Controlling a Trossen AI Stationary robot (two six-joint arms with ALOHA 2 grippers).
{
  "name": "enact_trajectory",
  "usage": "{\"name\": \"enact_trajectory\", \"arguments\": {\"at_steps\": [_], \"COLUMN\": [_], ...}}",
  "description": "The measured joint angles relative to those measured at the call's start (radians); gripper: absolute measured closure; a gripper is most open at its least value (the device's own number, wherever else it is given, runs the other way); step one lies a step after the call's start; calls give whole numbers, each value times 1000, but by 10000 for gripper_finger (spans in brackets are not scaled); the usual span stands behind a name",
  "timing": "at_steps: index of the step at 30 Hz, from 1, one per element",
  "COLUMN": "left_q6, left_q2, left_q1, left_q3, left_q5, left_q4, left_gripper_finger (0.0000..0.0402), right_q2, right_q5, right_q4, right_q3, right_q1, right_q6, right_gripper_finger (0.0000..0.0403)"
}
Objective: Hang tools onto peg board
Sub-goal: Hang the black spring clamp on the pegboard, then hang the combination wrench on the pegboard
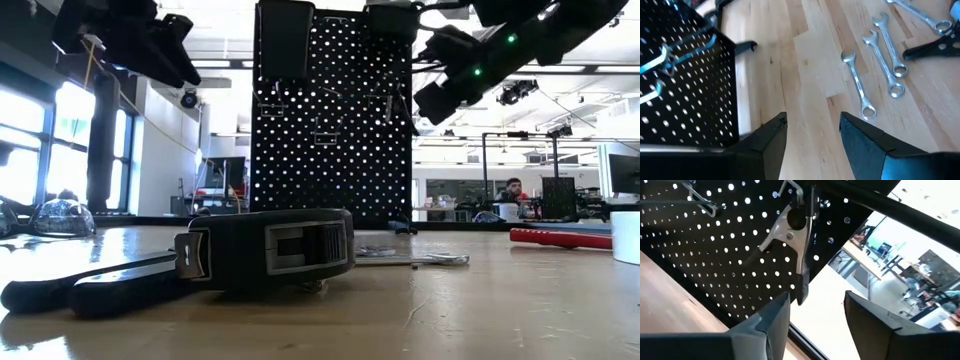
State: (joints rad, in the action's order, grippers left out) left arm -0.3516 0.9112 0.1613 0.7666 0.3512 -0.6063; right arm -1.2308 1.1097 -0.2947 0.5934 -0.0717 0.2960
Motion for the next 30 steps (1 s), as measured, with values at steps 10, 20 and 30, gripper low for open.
{"name": "enact_trajectory", "arguments": {"at_steps": [10,20,30], "left_q6": [157,360,472], "left_q2": [0,0,43], "left_q1": [43,179,290], "left_q3": [0,0,-128], "left_q5": [-46,-107,-33], "left_q4": [-172,-205,-3], "left_gripper_finger": [227,227,227], "right_q2": [7,7,-65], "right_q5": [184,-14,-400], "right_q4": [66,177,269], "right_q3": [0,0,0], "right_q1": [248,475,573], "right_q6": [-97,-393,-713], "right_gripper_finger": [220,220,220]}}
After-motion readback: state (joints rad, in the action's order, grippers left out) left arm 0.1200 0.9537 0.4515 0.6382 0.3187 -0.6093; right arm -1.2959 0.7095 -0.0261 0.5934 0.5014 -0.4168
